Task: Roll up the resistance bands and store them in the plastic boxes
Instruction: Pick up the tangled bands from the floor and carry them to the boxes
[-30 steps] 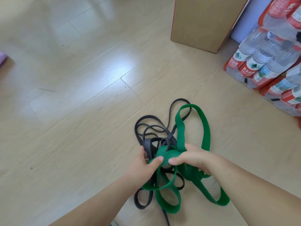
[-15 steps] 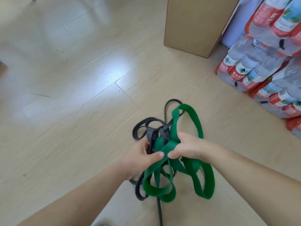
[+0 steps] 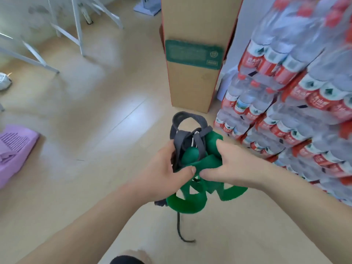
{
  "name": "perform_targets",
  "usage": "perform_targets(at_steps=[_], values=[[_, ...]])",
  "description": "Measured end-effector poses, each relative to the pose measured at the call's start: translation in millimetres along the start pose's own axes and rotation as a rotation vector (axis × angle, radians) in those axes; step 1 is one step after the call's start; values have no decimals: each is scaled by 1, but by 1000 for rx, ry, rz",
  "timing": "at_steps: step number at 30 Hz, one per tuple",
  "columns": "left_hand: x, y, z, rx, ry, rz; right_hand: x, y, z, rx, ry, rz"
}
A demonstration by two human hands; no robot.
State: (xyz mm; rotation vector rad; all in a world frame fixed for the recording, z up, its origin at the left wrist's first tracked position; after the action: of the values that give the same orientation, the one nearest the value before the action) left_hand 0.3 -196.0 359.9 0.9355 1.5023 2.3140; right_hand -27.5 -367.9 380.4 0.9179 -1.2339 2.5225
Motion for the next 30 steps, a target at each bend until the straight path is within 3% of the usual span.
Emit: perform_targets(at_steps=[7, 14, 21, 30], values=[[96, 261, 2, -48, -78, -136, 221, -105, 140, -229, 190, -21], [190, 466, -65, -237, -352, -294, 446, -135, 220, -345, 433, -100], [273, 581, -214, -397, -527, -487, 642, -70, 256, -302, 624, -161], [373, 649, -480, -357, -831, -604, 877, 97, 244, -500, 909, -379]])
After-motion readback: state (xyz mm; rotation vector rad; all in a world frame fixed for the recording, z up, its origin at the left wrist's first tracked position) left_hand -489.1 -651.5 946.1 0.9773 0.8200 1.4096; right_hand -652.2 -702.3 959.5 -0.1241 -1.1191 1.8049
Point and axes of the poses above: each hand's wrist, its own x-axis away from the middle knuckle, its own z-axis out of the back of the hand, y = z × x, the point moved 6 cm from there along -x, towards the middle knuckle, and after that the axes turned 2 degrees about -y, right-handed, at the moved point
